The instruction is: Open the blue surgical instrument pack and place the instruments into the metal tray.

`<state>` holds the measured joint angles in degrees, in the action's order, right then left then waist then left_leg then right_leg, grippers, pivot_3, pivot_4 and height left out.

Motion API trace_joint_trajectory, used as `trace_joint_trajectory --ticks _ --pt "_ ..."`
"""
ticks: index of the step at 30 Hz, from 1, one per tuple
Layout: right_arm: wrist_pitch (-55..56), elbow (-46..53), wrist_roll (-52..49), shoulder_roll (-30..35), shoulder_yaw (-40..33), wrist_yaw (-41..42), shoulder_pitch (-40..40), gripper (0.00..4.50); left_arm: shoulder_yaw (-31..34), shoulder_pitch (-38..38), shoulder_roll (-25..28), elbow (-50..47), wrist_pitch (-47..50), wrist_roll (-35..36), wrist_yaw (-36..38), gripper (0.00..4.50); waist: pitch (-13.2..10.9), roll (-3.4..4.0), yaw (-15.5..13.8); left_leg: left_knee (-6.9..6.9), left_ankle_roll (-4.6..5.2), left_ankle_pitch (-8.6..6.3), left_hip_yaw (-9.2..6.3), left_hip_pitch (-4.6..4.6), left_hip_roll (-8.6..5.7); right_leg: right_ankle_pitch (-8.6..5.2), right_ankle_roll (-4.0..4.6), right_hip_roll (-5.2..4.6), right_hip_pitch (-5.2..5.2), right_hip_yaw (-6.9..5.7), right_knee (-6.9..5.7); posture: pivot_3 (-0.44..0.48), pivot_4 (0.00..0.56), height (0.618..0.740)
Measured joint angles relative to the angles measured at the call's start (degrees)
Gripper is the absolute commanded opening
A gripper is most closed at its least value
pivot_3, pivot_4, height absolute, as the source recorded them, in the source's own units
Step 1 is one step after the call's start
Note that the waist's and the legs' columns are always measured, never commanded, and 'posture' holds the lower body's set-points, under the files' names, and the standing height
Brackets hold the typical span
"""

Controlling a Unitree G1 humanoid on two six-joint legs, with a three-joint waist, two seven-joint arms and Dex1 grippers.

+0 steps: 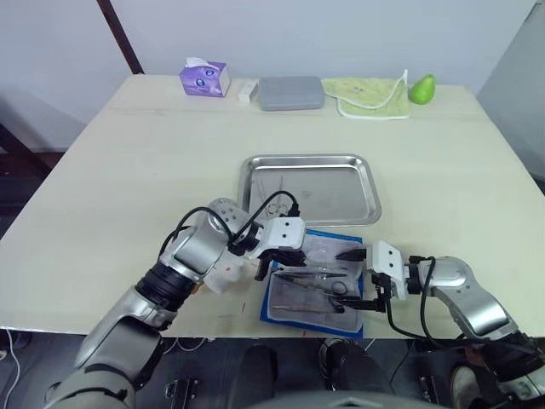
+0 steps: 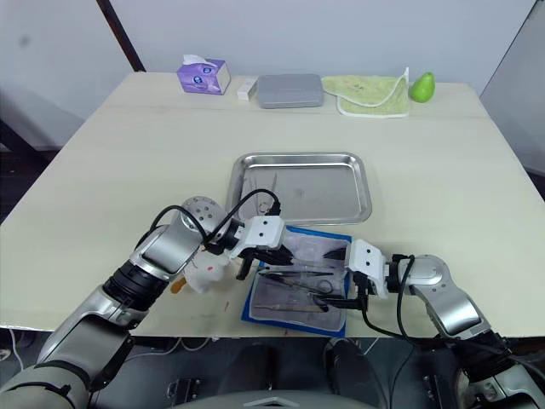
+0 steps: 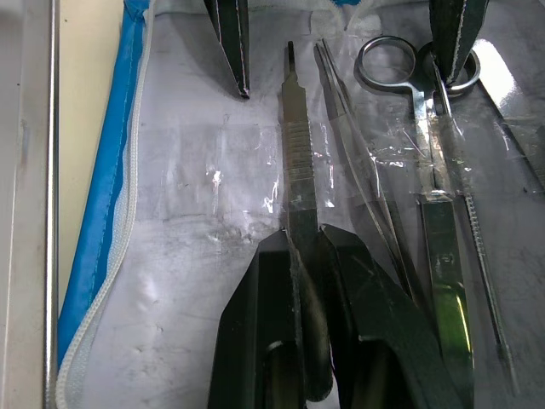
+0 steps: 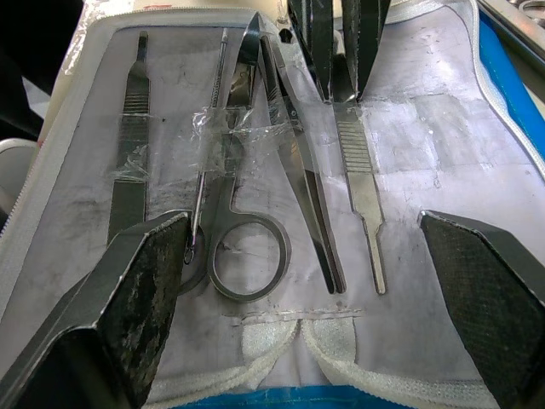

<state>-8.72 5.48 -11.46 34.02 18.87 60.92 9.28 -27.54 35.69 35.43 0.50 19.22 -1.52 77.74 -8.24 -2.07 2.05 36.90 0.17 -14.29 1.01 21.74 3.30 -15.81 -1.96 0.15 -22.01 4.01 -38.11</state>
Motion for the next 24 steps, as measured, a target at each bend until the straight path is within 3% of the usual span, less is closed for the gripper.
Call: trace_joint_trajectory --ticks 15,24 --pt "-2.0 -0.1 0.3 -0.8 1.1 -0.1 1.4 4.5 -1.0 2.6 2.9 -2.3 4.8 -0.5 3.2 0.04 0.0 0.0 0.6 -0.01 0.0 0.0 -0.05 -0.07 0.22 0.05 0.11 0.3 -0.01 0.03 -0.06 0.0 0.15 0.74" --pt "-2.0 -0.8 0.3 -1.3 1.6 0.0 2.1 4.5 0.4 2.6 7.7 -2.8 3.7 0.6 4.9 0.04 0.0 -0.01 0.6 0.0 0.0 0.0 0.06 -0.13 0.55 0.04 0.45 0.61 -0.02 0.13 -0.05 0.0 0.15 0.74"
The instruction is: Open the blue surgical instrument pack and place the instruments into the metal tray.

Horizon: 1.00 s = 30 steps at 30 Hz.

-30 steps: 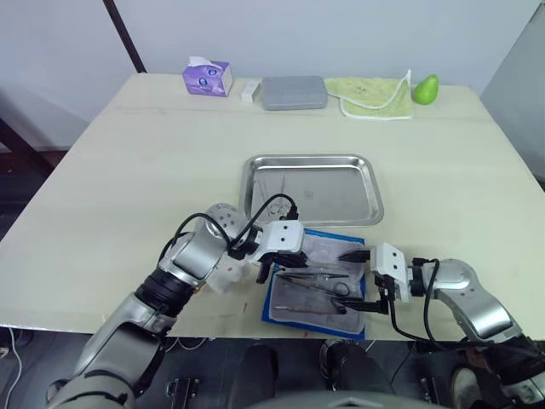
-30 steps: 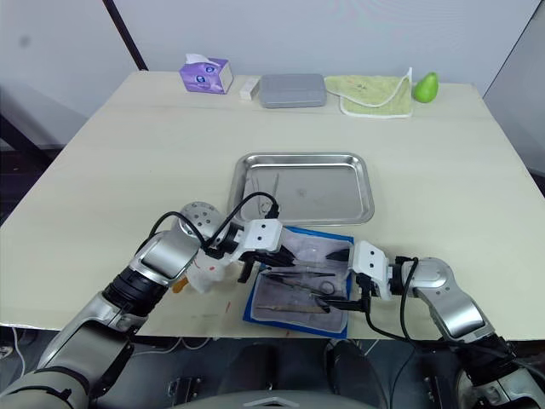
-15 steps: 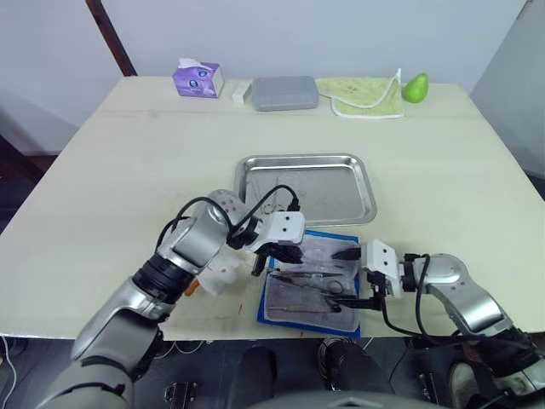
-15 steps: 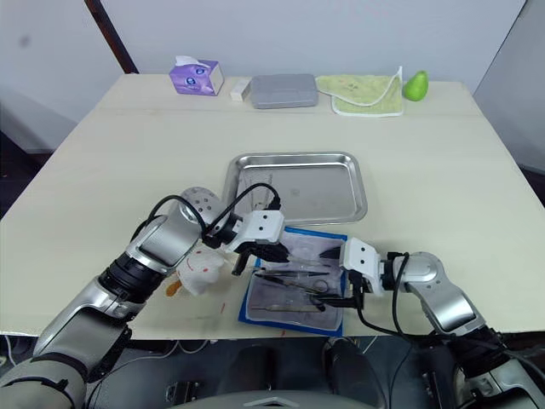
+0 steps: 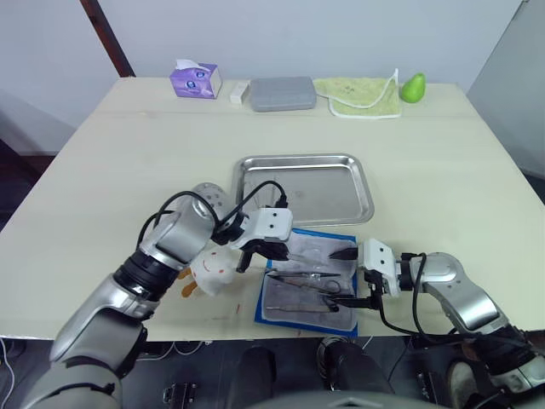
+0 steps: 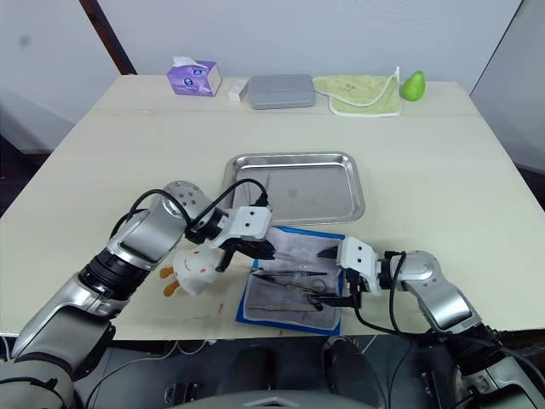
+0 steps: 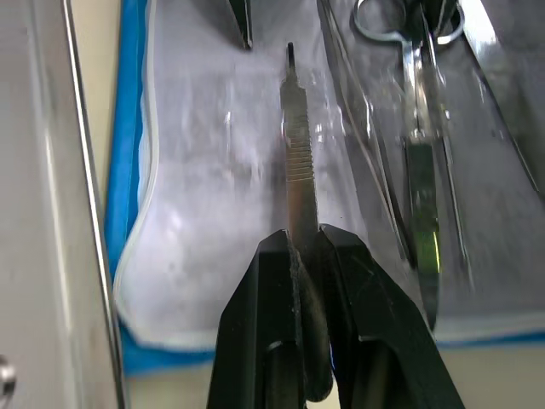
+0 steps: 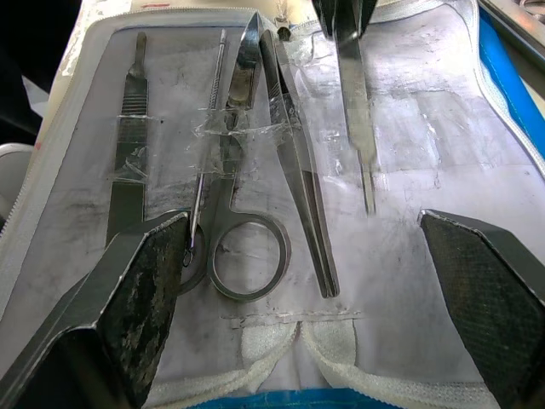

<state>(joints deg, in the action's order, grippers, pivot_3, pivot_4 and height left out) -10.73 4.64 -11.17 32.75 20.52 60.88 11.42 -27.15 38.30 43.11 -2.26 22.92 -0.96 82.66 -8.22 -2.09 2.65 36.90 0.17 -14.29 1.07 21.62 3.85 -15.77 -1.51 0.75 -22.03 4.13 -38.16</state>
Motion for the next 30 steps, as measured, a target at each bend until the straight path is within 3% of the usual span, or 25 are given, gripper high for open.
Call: trace_joint_trajectory --ticks 12,18,21,30 --pt "0.6 -1.2 0.0 -0.4 1.0 0.3 1.2 4.5 9.6 -5.7 11.8 -0.3 -4.0 5.8 3.3 0.04 0.0 -0.02 0.0 -0.05 0.0 0.0 0.18 -0.11 0.39 0.04 0.24 0.25 -0.06 0.06 0.02 0.0 0.15 0.74" --pt "1.2 -1.9 0.0 -0.4 1.0 0.8 1.4 4.5 17.7 -10.6 13.2 -1.7 -1.1 10.7 0.2 0.04 0.1 0.01 -0.1 -0.06 0.0 0.0 0.2 -0.1 0.42 0.03 0.26 0.24 -0.09 0.04 0.01 0.0 0.15 0.74" --pt "1.5 -2.4 0.0 -0.4 1.0 1.1 1.5 4.5 21.6 -11.6 11.1 -2.8 5.3 13.5 -5.0 0.04 0.1 0.0 -0.3 -0.05 0.0 0.0 0.18 -0.09 0.41 0.04 0.26 0.23 -0.08 -0.01 0.02 0.0 0.15 0.74" --pt "2.4 -3.4 0.0 -0.3 1.2 1.8 2.1 4.5 26.2 -8.5 -7.3 -14.1 33.2 18.0 -33.2 0.04 0.4 -0.48 -0.3 -0.03 -0.01 0.0 0.12 -0.06 0.37 0.17 0.04 0.24 -0.04 -0.02 0.03 0.0 0.15 0.74"
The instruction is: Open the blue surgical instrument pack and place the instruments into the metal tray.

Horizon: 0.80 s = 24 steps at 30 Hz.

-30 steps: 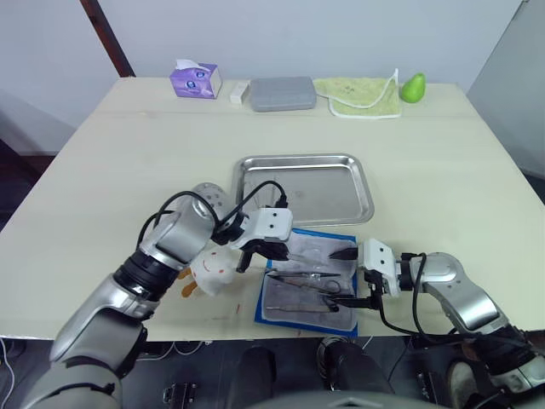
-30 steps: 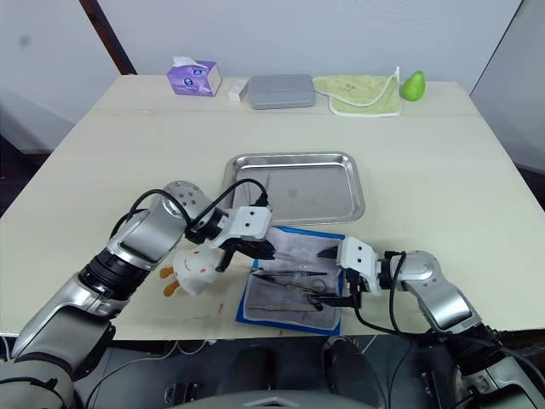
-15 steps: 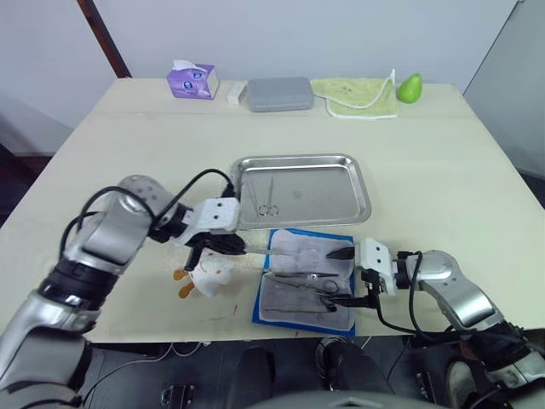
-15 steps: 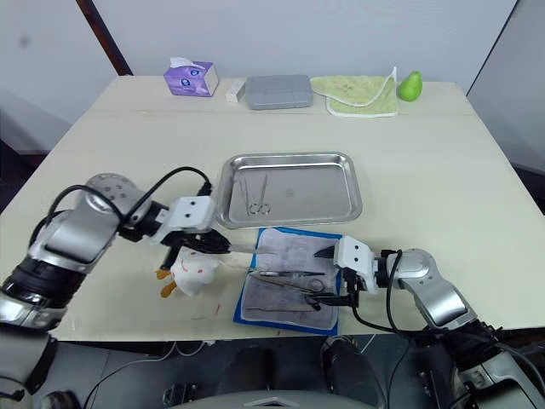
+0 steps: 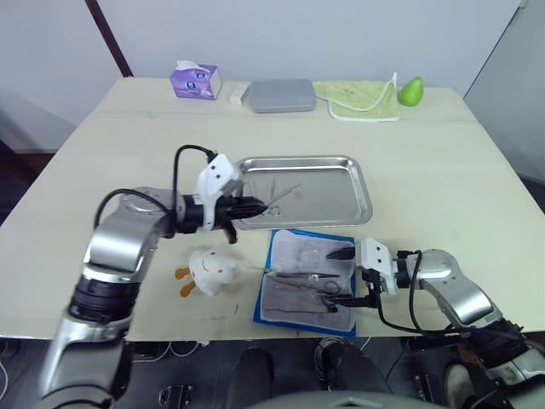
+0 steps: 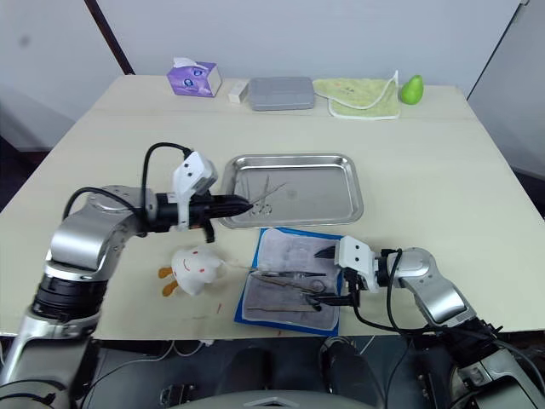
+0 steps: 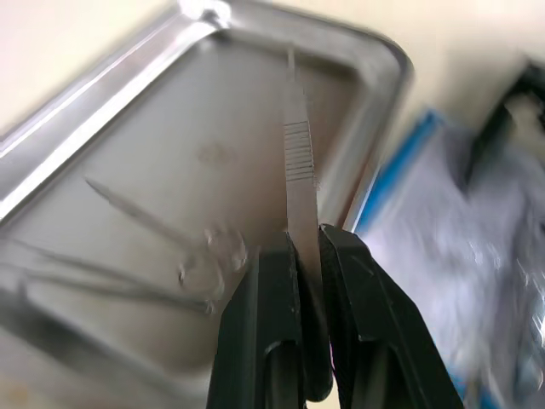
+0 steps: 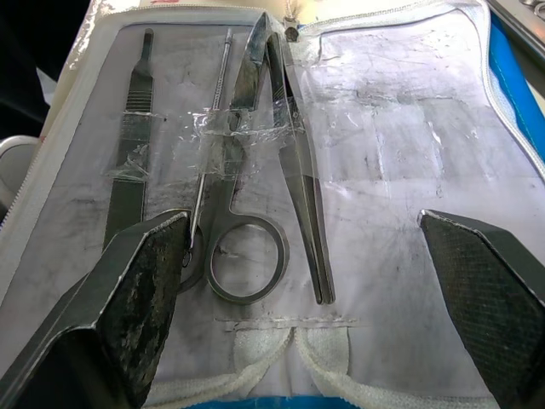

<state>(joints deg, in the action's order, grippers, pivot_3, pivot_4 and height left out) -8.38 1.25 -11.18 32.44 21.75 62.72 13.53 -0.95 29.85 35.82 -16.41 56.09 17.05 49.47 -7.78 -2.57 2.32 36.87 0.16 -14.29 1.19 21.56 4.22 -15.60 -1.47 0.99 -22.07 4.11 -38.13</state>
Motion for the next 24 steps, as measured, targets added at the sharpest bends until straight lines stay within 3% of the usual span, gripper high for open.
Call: trace_joint_trajectory --ticks 1,3,5,7,12,19,24 --pt "0.1 0.0 0.0 0.0 0.0 0.1 0.1 4.5 0.0 0.9 -2.9 -1.6 4.1 -0.3 -5.4 0.04 0.0 0.07 0.0 0.0 0.0 0.0 0.01 0.0 0.0 0.0 0.0 0.0 0.0 0.02 0.0 0.0 0.15 0.74" --pt "0.1 0.0 0.0 0.1 0.0 0.2 0.1 4.5 0.2 1.5 -5.3 -2.4 6.8 -0.9 -9.3 0.04 0.0 0.15 0.0 -0.02 0.0 0.0 0.0 0.0 -0.01 0.0 0.0 0.0 0.0 0.02 0.01 0.0 0.15 0.74" --pt "0.1 0.0 0.0 1.1 -0.1 0.6 0.2 4.5 1.3 3.4 -13.7 -2.6 11.1 -2.9 -18.0 0.04 0.1 0.24 -0.3 0.03 0.0 0.0 -0.03 -0.01 -0.07 0.01 -0.03 -0.05 0.11 -0.01 0.06 0.0 0.15 0.74" --pt "0.0 0.0 0.0 1.7 -0.1 0.8 0.3 4.5 2.9 5.8 -25.4 -1.7 15.2 -5.1 -28.0 0.04 0.2 0.17 -0.7 0.18 -0.01 0.0 -0.13 0.0 -0.1 0.02 -0.04 -0.03 0.29 -0.03 0.14 0.0 0.15 0.74" --pt "0.0 0.1 0.0 1.9 0.0 1.0 0.4 4.5 3.9 10.1 -36.4 3.1 17.3 -10.2 -42.6 0.04 0.2 0.37 -0.7 0.18 -0.02 -0.01 -0.16 -0.01 -0.15 0.04 -0.02 -0.04 0.35 0.0 0.16 0.0 0.15 0.74" --pt "-0.2 0.6 0.0 2.8 0.0 1.1 0.4 4.5 5.6 13.5 -41.0 11.0 16.1 -12.1 -50.6 0.04 0.2 0.37 -0.8 0.18 -0.03 -0.01 -0.2 0.04 -0.3 0.04 -0.06 -0.13 0.37 0.0 0.22 0.0 0.15 0.74" --pt "-0.3 0.7 0.0 2.8 0.0 1.0 0.4 4.5 5.5 13.2 -41.8 13.7 16.0 -12.6 -52.4 0.04 0.2 0.37 -0.7 0.18 -0.03 -0.01 -0.23 0.05 -0.33 0.04 -0.08 -0.15 0.36 -0.01 0.22 0.0 0.15 0.74"
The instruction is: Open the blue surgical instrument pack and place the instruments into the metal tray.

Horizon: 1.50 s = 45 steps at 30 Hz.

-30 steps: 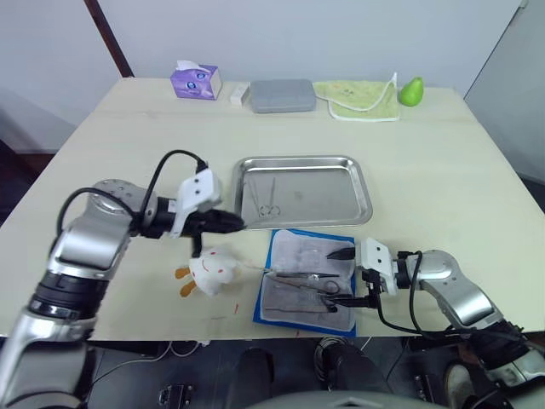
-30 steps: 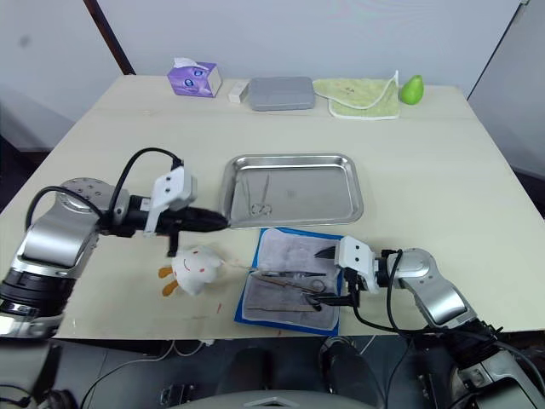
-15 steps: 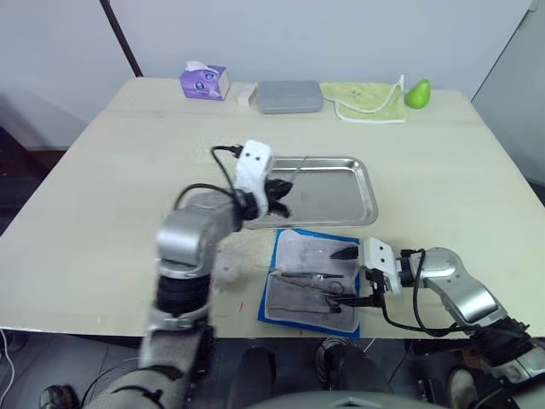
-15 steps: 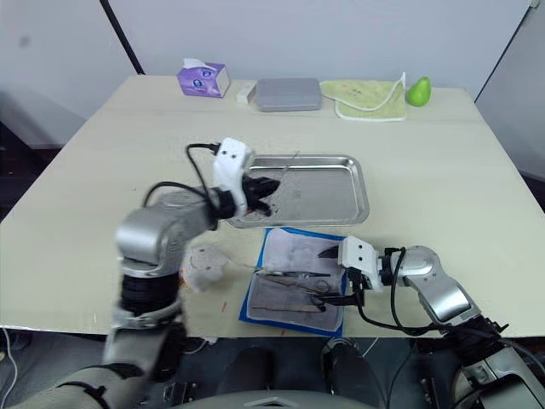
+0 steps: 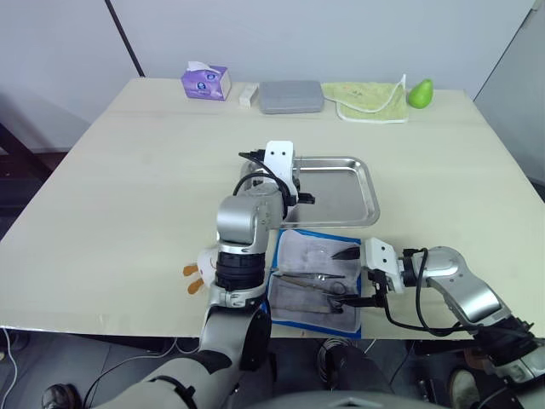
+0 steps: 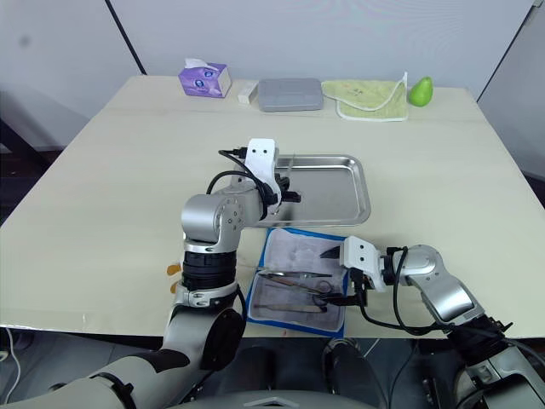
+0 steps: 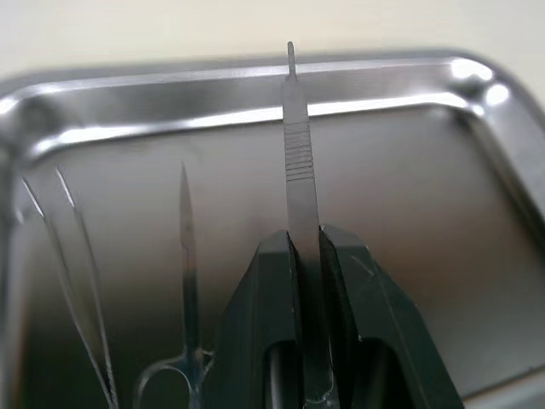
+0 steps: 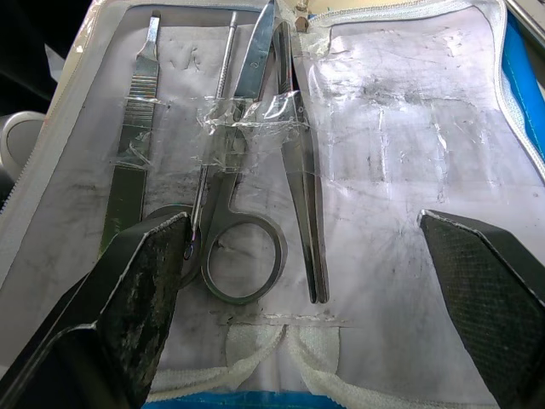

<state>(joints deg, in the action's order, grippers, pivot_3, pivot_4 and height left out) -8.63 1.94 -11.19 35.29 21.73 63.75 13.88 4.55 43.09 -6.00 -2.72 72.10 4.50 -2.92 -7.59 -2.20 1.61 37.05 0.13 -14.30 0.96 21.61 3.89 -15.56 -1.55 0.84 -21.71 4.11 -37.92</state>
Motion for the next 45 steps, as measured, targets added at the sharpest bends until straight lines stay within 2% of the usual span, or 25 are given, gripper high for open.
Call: trace_joint_trajectory --ticks 19,20,21,23,26,29,35,36,37,38,39,42,43,45 --pt "-0.8 0.6 0.0 0.1 0.0 -0.2 -0.1 4.5 1.0 -1.4 -0.9 3.8 -2.2 0.2 -1.1 0.04 0.0 -0.01 0.1 -0.01 -0.01 0.0 -0.05 0.02 -0.04 -0.01 -0.02 -0.02 0.0 -0.04 0.02 0.0 0.15 0.74" --pt "-0.8 0.6 0.0 0.1 0.0 -0.2 -0.1 4.5 1.0 -1.4 -0.9 3.9 -2.2 0.2 -1.1 0.9 0.0 -0.01 0.1 -0.01 -0.01 0.0 -0.05 0.02 -0.04 -0.01 -0.02 -0.03 -0.01 -0.04 0.02 0.0 0.15 0.74" --pt "-0.9 0.6 0.0 0.1 0.0 -0.2 -0.1 4.5 1.1 -1.4 -0.9 3.9 -2.2 0.2 -1.1 1.25 0.0 -0.02 0.1 -0.01 -0.01 0.0 -0.05 0.02 -0.04 -0.01 -0.02 -0.03 0.0 -0.04 0.02 0.0 0.15 0.74" --pt "-1.0 0.7 0.0 0.1 0.0 -0.3 -0.1 4.5 1.2 -1.4 -0.9 3.9 -2.2 0.3 -1.1 2.33 0.0 -0.01 0.1 -0.02 -0.01 0.0 -0.06 0.02 -0.04 -0.01 -0.02 -0.03 -0.01 -0.04 0.02 0.0 0.15 0.74" --pt "-1.0 0.7 0.0 0.1 0.0 -0.3 -0.1 4.5 0.7 -1.8 -0.4 3.7 -2.2 0.3 -0.4 3.57 0.0 -0.01 0.1 -0.02 -0.01 0.0 -0.06 0.02 -0.04 -0.01 -0.02 -0.03 -0.01 -0.04 0.03 0.0 0.15 0.74" --pt "-1.0 0.7 0.0 0.1 0.0 -0.3 -0.1 4.5 -0.2 -2.8 0.9 2.0 -2.2 1.7 2.1 3.57 0.0 0.01 0.2 -0.03 -0.01 0.0 -0.06 0.03 -0.04 -0.01 -0.02 -0.04 -0.01 -0.05 0.03 0.0 0.15 0.74" --pt "-1.0 0.7 0.0 -0.1 0.0 -0.4 -0.2 4.5 -1.7 -7.0 7.1 -8.5 -4.2 10.5 15.5 3.57 -0.1 0.09 0.4 -0.11 -0.04 0.0 -0.04 0.0 -0.06 -0.01 -0.01 -0.09 -0.02 -0.04 0.04 0.0 0.15 0.74" --pt "-1.0 0.7 0.0 -0.1 -0.1 -0.4 -0.2 4.5 -1.8 -7.1 7.4 -8.8 -4.3 10.9 16.0 3.57 -0.1 0.09 0.4 -0.11 -0.04 0.0 -0.05 0.0 -0.06 -0.01 -0.01 -0.1 -0.01 -0.05 0.03 0.0 0.15 0.74" --pt "-1.0 0.7 0.0 -0.1 -0.2 -0.4 -0.2 4.5 -1.9 -8.9 10.5 -11.9 -5.8 14.3 21.9 3.57 -0.1 0.1 0.4 -0.11 -0.04 0.0 -0.06 0.0 -0.1 -0.02 -0.01 -0.14 -0.01 -0.05 0.04 0.0 0.15 0.74" --pt "-1.0 0.7 0.0 -0.1 -0.2 -0.4 -0.2 4.5 -2.4 -9.7 11.7 -12.8 -6.6 15.6 24.1 3.57 -0.1 0.11 0.4 -0.13 -0.03 0.0 -0.06 0.0 -0.13 -0.02 -0.01 -0.16 -0.02 -0.05 0.05 0.0 0.15 0.74" --pt "-0.9 0.7 0.0 -0.6 -0.1 -0.6 -0.3 4.5 -4.2 -12.1 17.2 -15.0 -10.2 18.1 31.4 3.57 -0.1 0.13 0.6 -0.19 -0.04 0.0 -0.04 -0.02 -0.14 -0.03 0.0 -0.17 -0.03 -0.04 0.05 0.0 0.15 0.74" --pt "-0.1 0.8 -0.3 -0.7 -0.6 -0.8 -1.1 4.5 -4.6 -15.4 24.9 -16.6 -15.9 21.5 42.1 3.57 -0.2 0.31 0.7 -0.32 -0.04 0.0 -0.01 -0.06 -0.17 -0.08 0.05 -0.25 -0.07 -0.03 0.06 0.0 0.15 0.74" --pt "0.1 0.8 -0.4 -0.6 -1.0 -0.7 -1.5 4.5 -4.7 -17.5 28.8 -16.9 -21.7 22.5 48.7 3.57 -0.2 0.28 0.6 -0.33 -0.03 0.0 -0.03 -0.05 -0.21 -0.19 0.19 -0.33 -0.07 -0.08 0.07 0.0 0.15 0.74" --pt "0.2 0.8 -0.4 -0.6 -1.5 -0.7 -1.8 4.5 -4.9 -18.5 31.3 -16.8 -24.8 23.9 54.1 3.57 -0.3 0.22 0.5 -0.32 -0.03 0.01 -0.03 -0.03 -0.27 -0.22 0.16 -0.45 -0.06 -0.1 0.1 0.0 0.15 0.74"
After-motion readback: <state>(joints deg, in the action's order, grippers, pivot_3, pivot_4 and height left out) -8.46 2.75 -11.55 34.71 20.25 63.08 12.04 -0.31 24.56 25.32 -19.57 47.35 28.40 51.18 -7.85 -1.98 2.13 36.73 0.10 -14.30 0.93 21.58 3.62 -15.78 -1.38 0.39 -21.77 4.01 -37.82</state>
